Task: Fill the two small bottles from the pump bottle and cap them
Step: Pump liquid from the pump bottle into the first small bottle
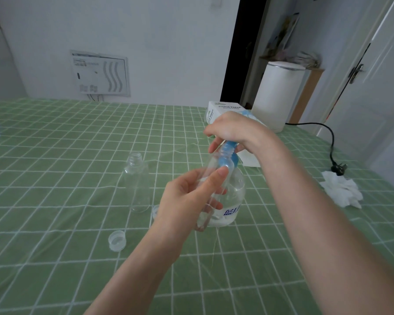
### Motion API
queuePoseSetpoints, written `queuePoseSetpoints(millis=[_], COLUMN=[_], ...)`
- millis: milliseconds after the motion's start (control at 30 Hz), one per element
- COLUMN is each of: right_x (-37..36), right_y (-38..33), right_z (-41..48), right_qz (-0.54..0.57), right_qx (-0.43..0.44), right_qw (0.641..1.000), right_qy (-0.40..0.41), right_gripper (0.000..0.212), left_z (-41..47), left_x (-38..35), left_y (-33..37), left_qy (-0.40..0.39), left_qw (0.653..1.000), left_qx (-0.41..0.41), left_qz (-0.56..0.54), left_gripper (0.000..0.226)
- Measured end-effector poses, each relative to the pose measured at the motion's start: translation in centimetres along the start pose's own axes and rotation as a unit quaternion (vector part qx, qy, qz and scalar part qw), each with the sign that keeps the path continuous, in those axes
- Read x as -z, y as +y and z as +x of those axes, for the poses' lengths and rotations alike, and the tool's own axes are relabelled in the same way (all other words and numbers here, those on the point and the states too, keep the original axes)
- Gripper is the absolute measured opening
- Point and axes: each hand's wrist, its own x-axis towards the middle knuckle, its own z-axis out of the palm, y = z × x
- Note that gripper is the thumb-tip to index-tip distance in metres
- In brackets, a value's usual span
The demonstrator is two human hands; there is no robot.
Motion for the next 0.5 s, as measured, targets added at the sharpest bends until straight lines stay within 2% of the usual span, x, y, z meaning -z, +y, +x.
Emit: queuePoseSetpoints(millis=[500], right_x=[-1.2], right_y=[0.8], right_z=[0.3], right_qz=[0.022], right_qx=[-0.014], right_qw=[0.999], right_qy=[-0.03], right_gripper=[0.033], left_z=[-0.1], left_x=[-0.1], left_y=[-0.4], left_qy=[0.009], left_qw=[1.0], left_qx=[0.004], left_qz=[-0.004], left_gripper=[0.046])
